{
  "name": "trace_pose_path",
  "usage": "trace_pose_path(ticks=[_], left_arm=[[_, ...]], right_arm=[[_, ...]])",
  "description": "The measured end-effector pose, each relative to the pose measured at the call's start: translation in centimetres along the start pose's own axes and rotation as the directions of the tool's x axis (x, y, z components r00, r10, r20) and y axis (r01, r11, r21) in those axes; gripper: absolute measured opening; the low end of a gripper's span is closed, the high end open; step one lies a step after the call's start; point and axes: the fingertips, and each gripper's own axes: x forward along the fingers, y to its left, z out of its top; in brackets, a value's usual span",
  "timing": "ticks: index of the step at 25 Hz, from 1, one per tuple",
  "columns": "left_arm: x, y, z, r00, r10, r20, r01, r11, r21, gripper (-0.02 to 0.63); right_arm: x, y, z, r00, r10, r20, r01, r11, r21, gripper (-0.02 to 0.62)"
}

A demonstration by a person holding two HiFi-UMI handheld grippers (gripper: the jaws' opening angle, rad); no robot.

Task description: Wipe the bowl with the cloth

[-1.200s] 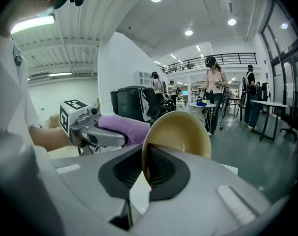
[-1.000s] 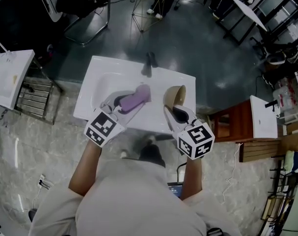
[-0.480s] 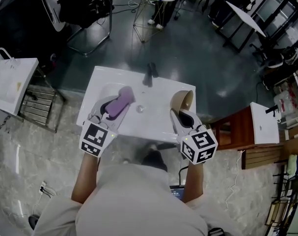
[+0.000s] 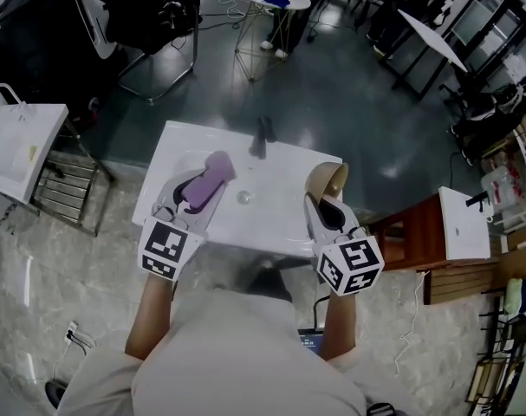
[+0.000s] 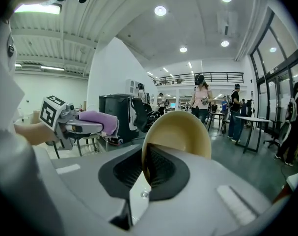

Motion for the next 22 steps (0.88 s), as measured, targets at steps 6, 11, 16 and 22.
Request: trace_pose_path(ticks=[6,11,16,22], left_arm=[[0.5,-0.9,0.1,1.000,-0.023,0.000,0.023,1.000,-0.002,0.123],[0.7,-1.4,-0.2,0.999,-0.030,-0.008,0.030,1.000,0.000,0.123],[0.6,-1.4,0.2,1.000,-0.027,0.002,0.027,1.000,-0.001,0.123],[0.7,-1.7,-0.1,1.000,-0.023,0.003,0.023,1.000,-0.003,0.123]], right_arm=[[-0.2,0.4,-0.5,1.000,0.016,-0.012,-0.016,1.000,0.000,0.012],[-0.6,-0.1,-0.9,1.000,0.006,-0.017,-0.007,1.000,-0.004,0.012],[-0.6,0.0,-0.9,1.000,0.010,-0.021,-0.011,1.000,-0.008,0.012],[-0.4,0.4,-1.3,0.999,0.039,-0.028,-0.039,0.999,-0.017,0.012]])
